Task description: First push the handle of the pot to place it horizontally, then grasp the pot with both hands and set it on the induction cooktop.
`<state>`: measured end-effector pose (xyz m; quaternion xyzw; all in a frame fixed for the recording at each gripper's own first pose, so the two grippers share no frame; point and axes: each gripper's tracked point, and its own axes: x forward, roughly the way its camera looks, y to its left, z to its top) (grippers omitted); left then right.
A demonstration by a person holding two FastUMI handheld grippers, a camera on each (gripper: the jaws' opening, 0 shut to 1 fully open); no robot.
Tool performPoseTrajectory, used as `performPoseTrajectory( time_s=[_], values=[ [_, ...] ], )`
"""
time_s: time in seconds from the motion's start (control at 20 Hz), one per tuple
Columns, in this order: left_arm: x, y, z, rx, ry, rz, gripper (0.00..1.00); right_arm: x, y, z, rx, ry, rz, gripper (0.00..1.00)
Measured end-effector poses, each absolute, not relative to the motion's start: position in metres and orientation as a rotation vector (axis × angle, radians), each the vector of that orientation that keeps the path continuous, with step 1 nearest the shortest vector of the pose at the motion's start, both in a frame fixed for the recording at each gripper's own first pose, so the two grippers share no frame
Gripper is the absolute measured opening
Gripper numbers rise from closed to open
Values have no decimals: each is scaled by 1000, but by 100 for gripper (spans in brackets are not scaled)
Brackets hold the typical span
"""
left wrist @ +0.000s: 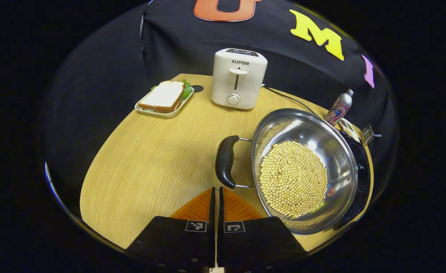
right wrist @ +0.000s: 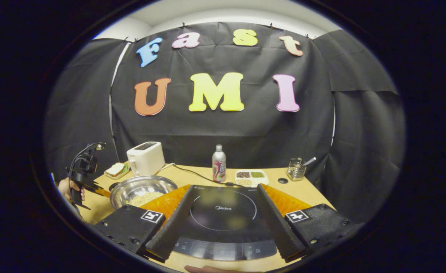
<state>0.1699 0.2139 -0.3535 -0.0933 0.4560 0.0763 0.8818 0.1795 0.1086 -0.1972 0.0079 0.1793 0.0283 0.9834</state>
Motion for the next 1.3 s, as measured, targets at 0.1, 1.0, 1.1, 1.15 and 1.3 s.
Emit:
performPoseTrajectory(
  time_s=[0.1, 1.0, 1.1, 1.15, 1.3],
  values=[
    [160, 213, -341, -168, 915, 148, 22, 182, 119, -209, 16, 381, 72, 100],
    [203, 206, -317, -97, 738, 129, 97, 244, 214, -326, 60, 640, 131, 100],
    [215, 207, -325, -95, 750, 125, 97, 256, 225, -342, 61, 678, 128, 100],
    [220, 206, -328, -94, 758, 121, 97, 263, 228, -347, 57, 687, 118, 99],
    [229, 208, -341, -100, 793, 123, 96, 275, 230, -364, 22, 729, 77, 100]
  ],
)
